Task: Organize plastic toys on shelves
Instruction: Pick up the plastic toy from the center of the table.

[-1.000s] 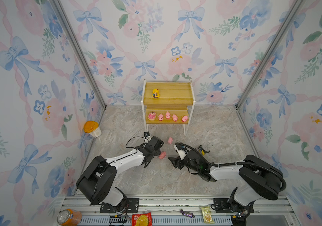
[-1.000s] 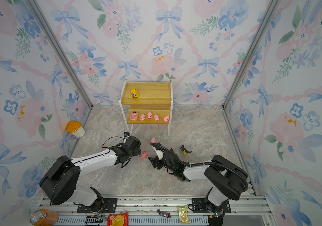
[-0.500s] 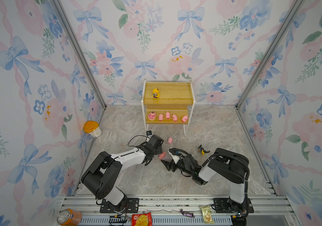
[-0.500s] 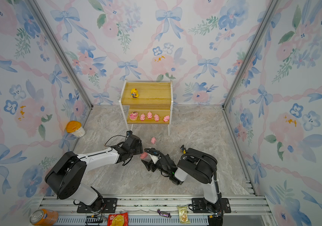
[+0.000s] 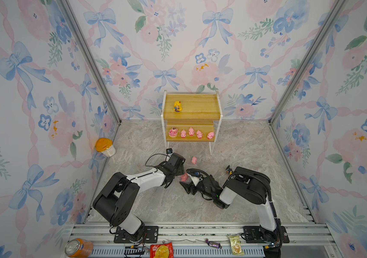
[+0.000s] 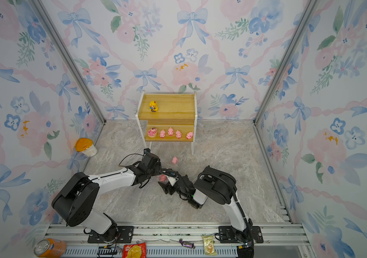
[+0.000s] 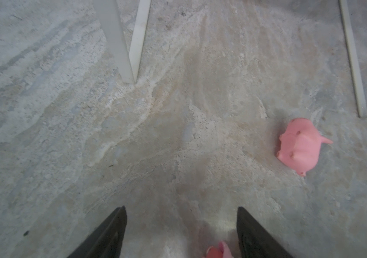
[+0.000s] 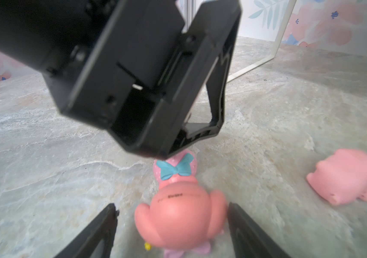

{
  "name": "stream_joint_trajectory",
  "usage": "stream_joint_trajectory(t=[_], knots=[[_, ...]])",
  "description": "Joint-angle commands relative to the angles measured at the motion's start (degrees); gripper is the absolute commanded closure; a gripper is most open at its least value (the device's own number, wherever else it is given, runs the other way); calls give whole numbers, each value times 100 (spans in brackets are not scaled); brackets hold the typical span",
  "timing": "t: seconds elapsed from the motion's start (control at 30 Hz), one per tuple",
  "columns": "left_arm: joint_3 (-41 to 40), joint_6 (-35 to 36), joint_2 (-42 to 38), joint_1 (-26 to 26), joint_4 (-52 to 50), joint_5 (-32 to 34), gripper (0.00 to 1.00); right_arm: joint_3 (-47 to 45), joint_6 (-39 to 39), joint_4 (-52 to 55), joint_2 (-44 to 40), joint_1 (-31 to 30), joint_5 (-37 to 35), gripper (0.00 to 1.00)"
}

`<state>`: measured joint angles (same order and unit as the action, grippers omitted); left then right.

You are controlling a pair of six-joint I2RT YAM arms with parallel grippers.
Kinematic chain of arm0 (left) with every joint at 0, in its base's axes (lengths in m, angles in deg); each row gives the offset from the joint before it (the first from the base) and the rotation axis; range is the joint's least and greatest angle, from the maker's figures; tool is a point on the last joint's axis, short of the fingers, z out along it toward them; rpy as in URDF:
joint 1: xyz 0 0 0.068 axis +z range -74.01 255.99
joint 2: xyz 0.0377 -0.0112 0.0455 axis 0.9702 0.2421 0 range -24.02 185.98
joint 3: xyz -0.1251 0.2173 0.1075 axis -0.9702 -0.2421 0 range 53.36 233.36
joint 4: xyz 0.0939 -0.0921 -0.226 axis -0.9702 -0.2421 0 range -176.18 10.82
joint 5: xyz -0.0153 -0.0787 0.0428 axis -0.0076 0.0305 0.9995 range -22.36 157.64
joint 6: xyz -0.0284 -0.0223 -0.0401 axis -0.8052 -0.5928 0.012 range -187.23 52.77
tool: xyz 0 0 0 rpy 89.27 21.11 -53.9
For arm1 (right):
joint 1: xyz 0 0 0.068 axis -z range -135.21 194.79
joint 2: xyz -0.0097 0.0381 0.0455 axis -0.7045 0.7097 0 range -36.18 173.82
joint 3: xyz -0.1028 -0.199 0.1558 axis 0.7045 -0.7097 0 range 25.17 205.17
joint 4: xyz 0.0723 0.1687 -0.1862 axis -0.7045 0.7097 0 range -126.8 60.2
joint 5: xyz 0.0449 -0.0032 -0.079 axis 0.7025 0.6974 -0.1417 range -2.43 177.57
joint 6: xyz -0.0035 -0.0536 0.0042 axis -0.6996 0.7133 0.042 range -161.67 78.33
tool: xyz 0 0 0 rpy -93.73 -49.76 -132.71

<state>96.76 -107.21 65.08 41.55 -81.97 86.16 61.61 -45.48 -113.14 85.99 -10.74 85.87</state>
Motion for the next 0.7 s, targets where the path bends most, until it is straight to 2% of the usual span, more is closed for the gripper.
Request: stream_joint_trajectory(t=[0.0, 0.2, 0.4, 0.67], knots=[[-72, 124, 2, 55, 40, -47, 22, 159, -30, -417, 251, 75, 50, 21], [-119, 142, -57, 69, 65, -52, 22, 239, 46, -417, 409, 134, -2, 23], [-140, 196, -150, 77, 67, -53, 22, 288, 147, -417, 483, 244, 289, 28], [-234, 194, -286, 110, 87, -23, 23, 182, 446, -417, 324, 73, 347, 45]])
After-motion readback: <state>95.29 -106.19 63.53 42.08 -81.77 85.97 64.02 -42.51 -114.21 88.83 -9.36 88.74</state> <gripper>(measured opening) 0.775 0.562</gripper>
